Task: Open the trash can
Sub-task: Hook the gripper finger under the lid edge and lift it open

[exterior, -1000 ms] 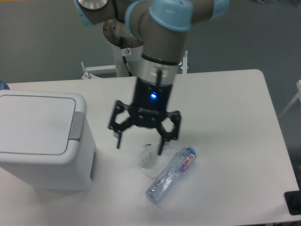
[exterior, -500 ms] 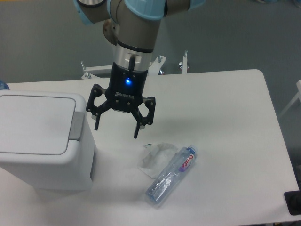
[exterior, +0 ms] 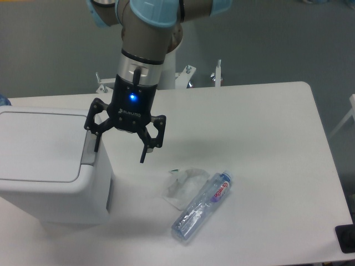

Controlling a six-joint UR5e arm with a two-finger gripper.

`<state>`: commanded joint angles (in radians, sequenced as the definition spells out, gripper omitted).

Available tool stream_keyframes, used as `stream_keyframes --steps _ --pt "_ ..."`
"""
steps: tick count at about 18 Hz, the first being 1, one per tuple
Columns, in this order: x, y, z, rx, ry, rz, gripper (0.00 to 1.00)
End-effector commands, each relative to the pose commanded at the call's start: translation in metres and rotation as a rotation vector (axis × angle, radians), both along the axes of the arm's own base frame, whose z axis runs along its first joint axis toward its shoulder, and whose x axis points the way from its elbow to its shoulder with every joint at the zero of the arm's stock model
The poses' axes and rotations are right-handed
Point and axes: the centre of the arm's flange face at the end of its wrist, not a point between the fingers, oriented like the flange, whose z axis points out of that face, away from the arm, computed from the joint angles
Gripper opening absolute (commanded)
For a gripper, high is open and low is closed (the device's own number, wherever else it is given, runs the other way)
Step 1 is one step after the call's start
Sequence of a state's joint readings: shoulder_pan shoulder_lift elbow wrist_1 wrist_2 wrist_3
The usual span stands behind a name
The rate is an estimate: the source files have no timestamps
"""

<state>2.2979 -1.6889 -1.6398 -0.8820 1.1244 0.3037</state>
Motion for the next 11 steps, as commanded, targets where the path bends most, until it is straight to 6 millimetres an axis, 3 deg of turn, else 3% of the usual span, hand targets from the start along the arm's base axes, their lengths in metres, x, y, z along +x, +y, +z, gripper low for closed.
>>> stream_keyframes --steps 9,11 --pt "-0.001 0.001 -0.010 -0.014 -0.007 0.002 1.00" --pt "0.006 0.004 -0.014 -0.021 -0.011 -0.011 1.00"
